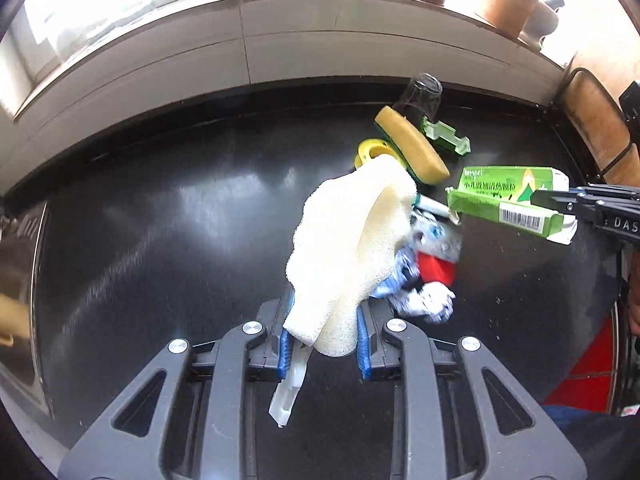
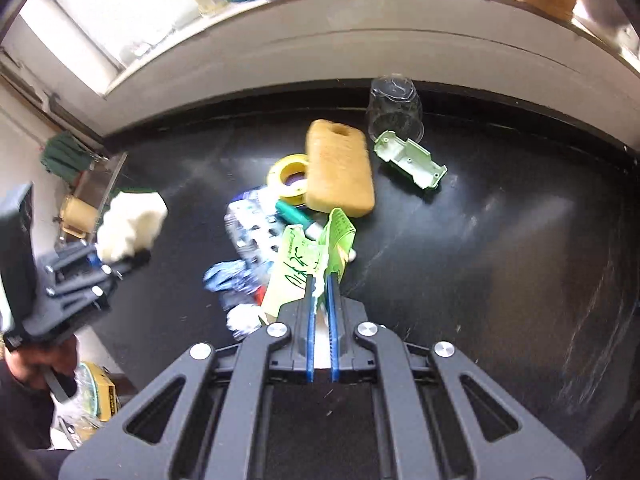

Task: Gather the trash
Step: 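Carry the brush and box to the bin and open both tools over it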

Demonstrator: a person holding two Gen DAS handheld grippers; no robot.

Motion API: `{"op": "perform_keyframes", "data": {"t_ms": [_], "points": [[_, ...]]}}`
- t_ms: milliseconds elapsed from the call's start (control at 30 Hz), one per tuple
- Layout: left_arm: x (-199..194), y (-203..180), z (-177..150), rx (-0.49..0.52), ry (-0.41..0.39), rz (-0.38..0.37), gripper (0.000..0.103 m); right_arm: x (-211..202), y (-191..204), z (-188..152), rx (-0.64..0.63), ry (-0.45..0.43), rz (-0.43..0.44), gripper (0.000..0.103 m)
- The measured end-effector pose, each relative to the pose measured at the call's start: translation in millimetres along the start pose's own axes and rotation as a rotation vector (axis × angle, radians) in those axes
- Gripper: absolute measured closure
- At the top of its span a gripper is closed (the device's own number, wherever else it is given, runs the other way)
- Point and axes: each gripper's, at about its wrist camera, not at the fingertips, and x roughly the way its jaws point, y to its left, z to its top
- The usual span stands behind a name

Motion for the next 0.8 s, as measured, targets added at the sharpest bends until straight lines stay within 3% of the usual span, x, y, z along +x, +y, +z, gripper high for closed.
{"op": "perform_keyframes", "data": {"t_ms": [167, 500, 667, 800], "points": [[-10.8, -16.8, -19.7, -0.002, 0.003, 0.027, 0.079, -23.2, 16.2, -21.8, -0.007, -0.048, -0.014, 0.097], [-43.9, 3.4, -60.9, -0.063, -0.024, 0.056, 0.079, -44.0, 49.4, -45.3, -0.052, -0.091, 0.009, 0.097], [-69.4, 35.6, -91.7, -0.158, -0.046, 0.110, 0.079, -45.8, 105.8, -43.0, -0.160, -0.102, 0.103, 0.097], [-90.4, 70.3, -131.8, -0.259, -0.054, 0.194, 0.079, -33.6, 166.0, -40.9, -0.278, -0.074, 0.184, 0.097]]}}
